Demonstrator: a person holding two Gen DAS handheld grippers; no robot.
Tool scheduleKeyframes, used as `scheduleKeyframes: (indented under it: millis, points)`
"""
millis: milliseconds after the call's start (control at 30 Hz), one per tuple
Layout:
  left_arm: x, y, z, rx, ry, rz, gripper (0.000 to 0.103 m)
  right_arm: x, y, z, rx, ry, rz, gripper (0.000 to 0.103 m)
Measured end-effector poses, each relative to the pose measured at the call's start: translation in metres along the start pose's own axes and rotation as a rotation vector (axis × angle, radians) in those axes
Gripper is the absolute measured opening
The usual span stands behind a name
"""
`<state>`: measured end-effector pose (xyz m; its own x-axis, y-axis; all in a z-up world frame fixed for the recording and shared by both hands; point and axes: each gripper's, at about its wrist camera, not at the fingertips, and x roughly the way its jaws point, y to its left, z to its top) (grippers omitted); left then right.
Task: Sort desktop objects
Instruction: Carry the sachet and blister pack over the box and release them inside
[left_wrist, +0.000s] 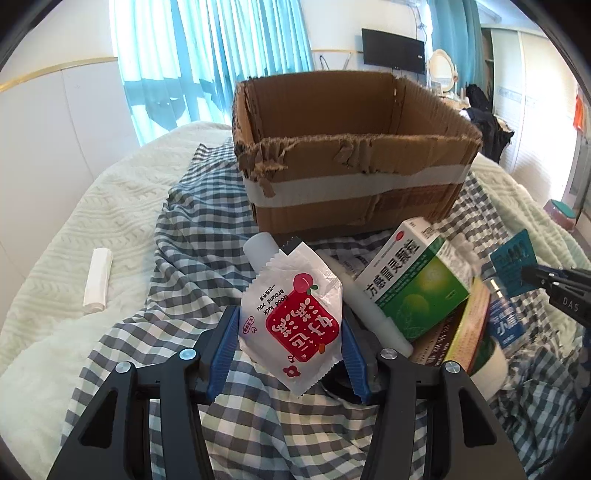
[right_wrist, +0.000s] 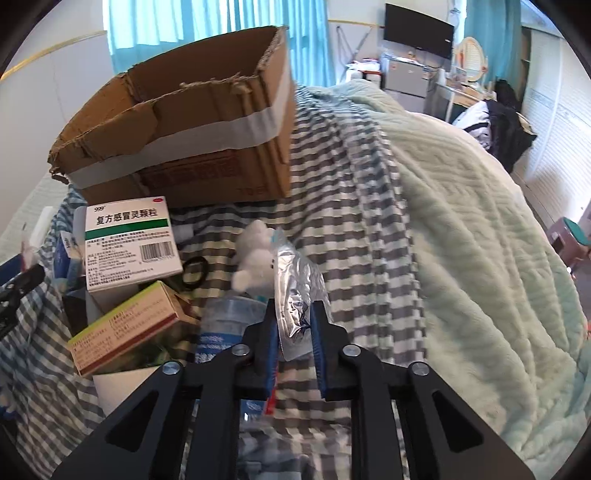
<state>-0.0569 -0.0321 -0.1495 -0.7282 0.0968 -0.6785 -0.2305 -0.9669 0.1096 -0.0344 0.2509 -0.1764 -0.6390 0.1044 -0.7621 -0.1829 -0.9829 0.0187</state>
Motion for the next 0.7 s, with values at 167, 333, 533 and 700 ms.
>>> scheduleKeyframes:
  millis: [167,333,533,700]
  points:
    - [-0.013,-0.002,0.005,-0.017,-0.026,-0.025,0.054,-0.01,-0.016,-0.007,0.067,0.006,-0.017,0.009]
    - [-0.024,-0.007,0.012,-0.024,-0.059,-0.047,0.054,-0.007,-0.017,-0.013,0.069,0.037,-0.05,0.008]
    - [-0.035,-0.011,0.017,-0.023,-0.097,-0.066,0.054,-0.015,-0.015,-0.01,0.067,0.023,-0.038,0.008]
    - [-0.046,-0.008,0.026,-0.048,-0.125,-0.09,0.054,-0.037,-0.004,-0.005,0.038,-0.034,-0.05,0.008]
